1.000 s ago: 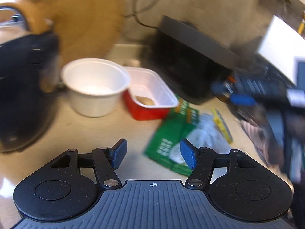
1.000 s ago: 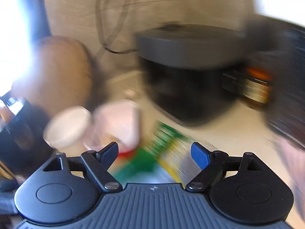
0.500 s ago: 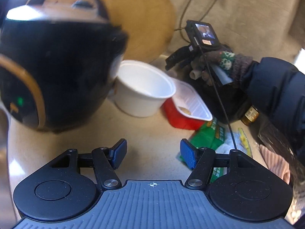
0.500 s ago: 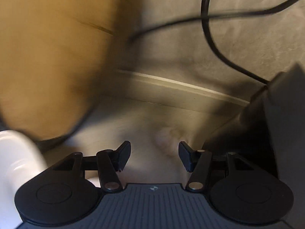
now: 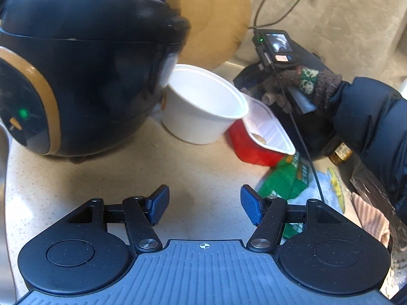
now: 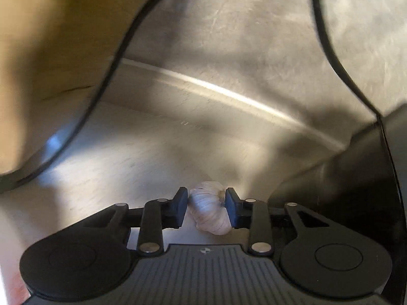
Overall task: Collect trash
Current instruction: 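Move the right tool to the garlic bulb behind the rice cooker and grasp it, then lift the garlic bulb with the right tool toward the left tool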
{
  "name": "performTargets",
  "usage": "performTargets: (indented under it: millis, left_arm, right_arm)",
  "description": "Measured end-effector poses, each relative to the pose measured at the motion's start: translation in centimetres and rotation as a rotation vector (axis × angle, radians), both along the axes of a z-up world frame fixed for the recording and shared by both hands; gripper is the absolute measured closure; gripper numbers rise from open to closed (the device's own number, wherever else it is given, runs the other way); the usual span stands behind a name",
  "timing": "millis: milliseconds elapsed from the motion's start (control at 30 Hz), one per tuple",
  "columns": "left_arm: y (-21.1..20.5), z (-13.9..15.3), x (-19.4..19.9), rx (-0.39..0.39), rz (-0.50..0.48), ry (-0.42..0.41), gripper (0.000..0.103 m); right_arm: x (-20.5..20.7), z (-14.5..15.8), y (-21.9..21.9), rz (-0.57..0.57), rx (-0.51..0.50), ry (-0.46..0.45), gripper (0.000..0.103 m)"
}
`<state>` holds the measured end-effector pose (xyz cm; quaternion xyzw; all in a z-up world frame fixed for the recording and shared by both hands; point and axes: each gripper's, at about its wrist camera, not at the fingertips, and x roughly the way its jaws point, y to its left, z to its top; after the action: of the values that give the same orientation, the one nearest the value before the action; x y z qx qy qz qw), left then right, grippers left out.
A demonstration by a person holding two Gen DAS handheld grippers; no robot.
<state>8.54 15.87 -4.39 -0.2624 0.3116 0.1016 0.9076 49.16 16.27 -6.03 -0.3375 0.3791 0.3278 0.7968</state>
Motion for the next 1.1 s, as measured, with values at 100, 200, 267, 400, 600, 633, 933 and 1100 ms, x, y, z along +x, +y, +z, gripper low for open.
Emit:
performTargets:
  millis: [100, 200, 267, 400, 600, 633, 933, 1100]
  left_arm:
    - [-0.3, 0.0, 0.3, -0.009, -0.040, -0.002, 0.036]
    - [-0.6, 0.0, 0.5, -0.020, -0.082, -0.008, 0.036]
    - [-0.8, 0.1, 0.7, -0.030, -0.109, -0.014, 0.036]
    - [-0.7, -0.2, 1.6, -0.060, -0.132, -0.025, 0.036]
    - [0.1, -0.7, 5.4, -0.158, -0.090, -0.068, 0.036]
    - [0.1, -0.9, 6.5, -0.154, -0.078, -0.063, 0.036]
    - [-2.5, -2.0, 12.1, 0.096, -0.125, 0.104, 0.055]
    - [-2.2, -1.4, 9.4, 0.189, -0.123, 0.159, 0.056]
  right_arm:
    - [-1.8, 1.2, -2.5, -0.011, 0.066, 0.108, 0.075]
    - [-3.9, 2.3, -5.3, -0.025, 0.143, 0.194, 0.089]
    - [-5.1, 3.1, -7.3, -0.037, 0.190, 0.267, 0.098]
    - [-7.7, 4.3, -10.4, -0.038, 0.251, 0.334, 0.098]
    - [-10.7, 5.4, -14.5, -0.094, 0.310, 0.186, 0.086]
    - [-11.2, 5.2, -15.1, -0.114, 0.316, 0.169, 0.078]
    - [-9.5, 5.1, -16.7, -0.152, 0.484, 0.232, 0.038]
    - [-7.4, 3.5, -12.7, -0.117, 0.449, 0.284, 0.033]
